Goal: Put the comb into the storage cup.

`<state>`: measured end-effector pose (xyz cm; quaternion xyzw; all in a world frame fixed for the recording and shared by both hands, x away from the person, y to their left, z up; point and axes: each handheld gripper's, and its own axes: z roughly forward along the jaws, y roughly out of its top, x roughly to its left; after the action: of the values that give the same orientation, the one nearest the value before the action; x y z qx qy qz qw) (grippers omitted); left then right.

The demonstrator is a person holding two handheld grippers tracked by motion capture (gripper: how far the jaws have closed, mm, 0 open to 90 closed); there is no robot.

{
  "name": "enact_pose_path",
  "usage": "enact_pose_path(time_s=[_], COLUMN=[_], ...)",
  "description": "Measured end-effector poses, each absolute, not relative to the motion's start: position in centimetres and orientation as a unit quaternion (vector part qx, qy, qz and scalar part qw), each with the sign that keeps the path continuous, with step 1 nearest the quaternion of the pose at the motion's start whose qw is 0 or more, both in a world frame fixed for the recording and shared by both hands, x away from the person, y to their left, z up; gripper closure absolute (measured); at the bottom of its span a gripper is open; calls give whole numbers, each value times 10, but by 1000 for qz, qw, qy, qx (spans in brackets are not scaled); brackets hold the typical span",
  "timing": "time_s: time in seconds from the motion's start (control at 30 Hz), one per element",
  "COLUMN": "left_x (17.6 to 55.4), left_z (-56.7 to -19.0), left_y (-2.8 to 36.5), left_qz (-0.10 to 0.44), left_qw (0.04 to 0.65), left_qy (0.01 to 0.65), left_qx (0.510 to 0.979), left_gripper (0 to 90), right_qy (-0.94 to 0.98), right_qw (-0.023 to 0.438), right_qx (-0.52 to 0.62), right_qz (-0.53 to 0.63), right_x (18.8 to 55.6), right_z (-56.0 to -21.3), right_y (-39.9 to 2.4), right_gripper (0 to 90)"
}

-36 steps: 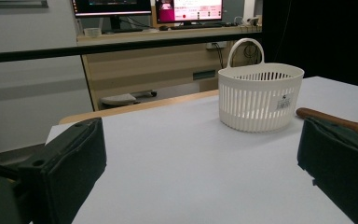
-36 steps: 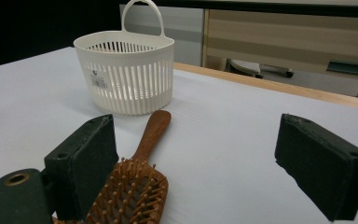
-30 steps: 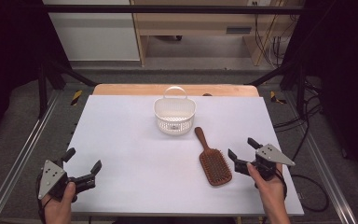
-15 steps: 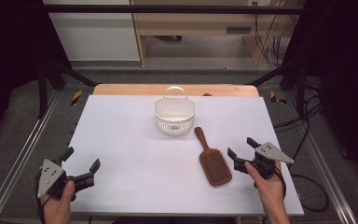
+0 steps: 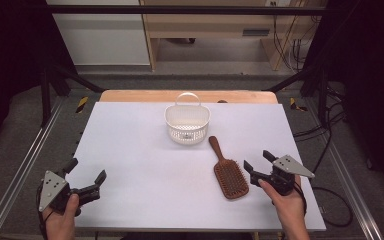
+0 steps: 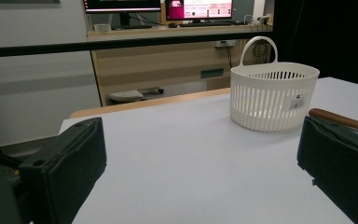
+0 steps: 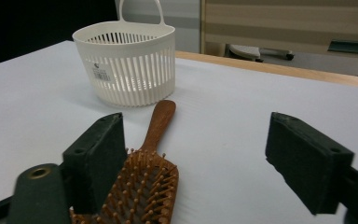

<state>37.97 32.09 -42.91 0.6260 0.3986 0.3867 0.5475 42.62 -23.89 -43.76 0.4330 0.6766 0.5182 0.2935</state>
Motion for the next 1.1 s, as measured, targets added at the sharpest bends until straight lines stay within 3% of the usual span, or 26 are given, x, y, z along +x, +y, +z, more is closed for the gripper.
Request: enact_pose_path(time_s=[0.2,0.77,1.1], left_x=[380,380,380], left_z=[-429,-429,-429], left_y=[319,318,318], left_qz=[386,387,386], left_qw=[545,543,543], left_qy=[397,396,396], left_qx=[629,632,632], left_gripper=[11,12,13], right_qy=[681,707,726], right_qw=[289,276,263], right_qx=[434,414,402], right_qz=[514,503,492], right_x=[427,422,418], right_z=[-438,-439,-440], right_y=[-237,-235,-228], right_gripper=[317,730,848])
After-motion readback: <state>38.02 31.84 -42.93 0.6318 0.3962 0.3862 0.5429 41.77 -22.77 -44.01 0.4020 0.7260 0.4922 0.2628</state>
